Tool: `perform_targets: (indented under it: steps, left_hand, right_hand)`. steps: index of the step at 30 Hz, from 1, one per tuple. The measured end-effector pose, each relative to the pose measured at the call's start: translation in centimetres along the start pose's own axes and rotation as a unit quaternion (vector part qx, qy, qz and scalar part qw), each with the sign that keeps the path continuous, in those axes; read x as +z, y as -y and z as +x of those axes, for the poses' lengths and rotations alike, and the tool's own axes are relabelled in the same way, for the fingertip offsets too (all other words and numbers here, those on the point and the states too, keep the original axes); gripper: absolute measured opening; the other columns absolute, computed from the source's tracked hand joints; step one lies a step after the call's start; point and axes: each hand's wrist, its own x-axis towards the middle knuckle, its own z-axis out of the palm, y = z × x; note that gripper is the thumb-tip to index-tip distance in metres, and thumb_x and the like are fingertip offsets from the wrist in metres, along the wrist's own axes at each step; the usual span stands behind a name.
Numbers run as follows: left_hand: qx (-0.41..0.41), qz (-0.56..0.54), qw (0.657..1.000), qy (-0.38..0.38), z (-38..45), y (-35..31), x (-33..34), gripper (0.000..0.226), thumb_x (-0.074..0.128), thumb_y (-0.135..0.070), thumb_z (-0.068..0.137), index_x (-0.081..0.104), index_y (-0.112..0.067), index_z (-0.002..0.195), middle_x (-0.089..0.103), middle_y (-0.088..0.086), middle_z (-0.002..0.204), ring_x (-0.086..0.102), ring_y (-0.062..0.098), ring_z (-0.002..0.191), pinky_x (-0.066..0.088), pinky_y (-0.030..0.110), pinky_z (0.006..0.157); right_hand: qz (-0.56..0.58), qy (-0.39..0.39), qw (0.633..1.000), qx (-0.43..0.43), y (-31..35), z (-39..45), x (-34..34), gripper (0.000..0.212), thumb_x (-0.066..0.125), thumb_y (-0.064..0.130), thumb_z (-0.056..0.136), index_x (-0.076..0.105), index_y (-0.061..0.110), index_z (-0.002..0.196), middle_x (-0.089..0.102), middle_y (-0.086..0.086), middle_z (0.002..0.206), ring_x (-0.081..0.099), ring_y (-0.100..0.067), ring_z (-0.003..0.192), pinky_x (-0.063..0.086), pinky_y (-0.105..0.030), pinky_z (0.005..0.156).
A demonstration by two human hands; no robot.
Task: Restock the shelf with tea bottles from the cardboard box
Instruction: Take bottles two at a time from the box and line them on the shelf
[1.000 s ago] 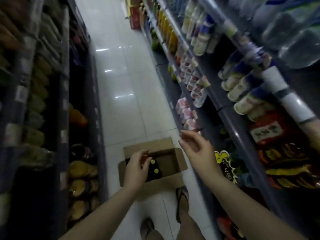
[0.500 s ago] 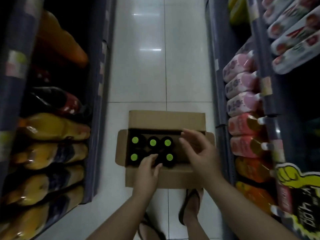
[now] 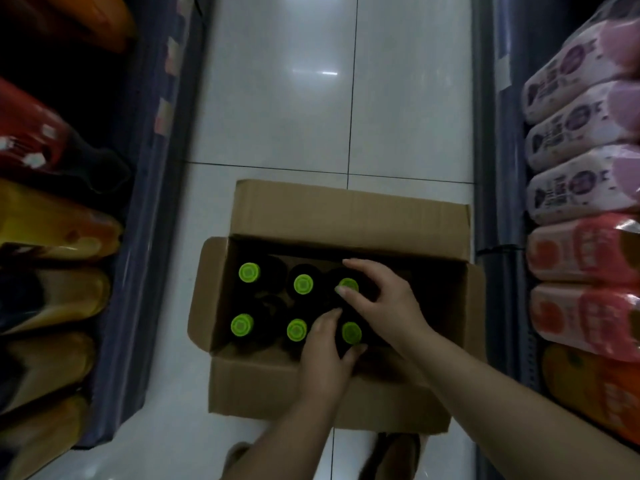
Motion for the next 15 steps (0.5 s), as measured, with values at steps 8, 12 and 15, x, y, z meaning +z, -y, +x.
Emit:
perform_targets:
  steps: [8,12,15]
  left_hand:
    - [-0.011,0.065,0.997,-0.039,1.3,0.1,1.8,0.065,0.064,-0.019,0.08,0.037,-0.038,0.137,0.03,-0.019,0.15,0.038,0.008,0.134,0.044,0.027,0.094]
    - [0.006,0.04,0.997,-0.062,0.8,0.2,1.6,0.057,0.061,-0.017,0.082,0.045,-0.043,0.131,0.032,-0.024,0.148,0.039,0.003,0.132,0.04,0.022,0.093]
    - [0.035,-0.004,0.997,-0.075,0.4,0.3,1.2,0.047,0.066,-0.018,0.082,0.055,-0.041,0.122,0.042,-0.02,0.142,0.041,0.003,0.13,0.033,0.011,0.094]
  right_hand:
    - [-0.037,0.022,0.999,-0.015,-3.9,2.7,1.7,0.052,0.079,0.015,0.071,0.063,0.021,0.12,0.062,-0.002,0.121,0.053,-0.007,0.113,0.029,-0.001,0.091]
    - [0.008,0.009,1.0,-0.021,-4.2,2.7,1.3,0.044,0.076,0.007,0.073,0.066,0.016,0.115,0.063,0.0,0.116,0.054,-0.008,0.112,0.027,0.005,0.086]
    - [0.042,-0.004,0.999,-0.023,-3.7,1.7,0.0,0.044,0.075,0.007,0.074,0.065,0.019,0.115,0.058,0.007,0.119,0.05,-0.005,0.12,0.027,0.004,0.09]
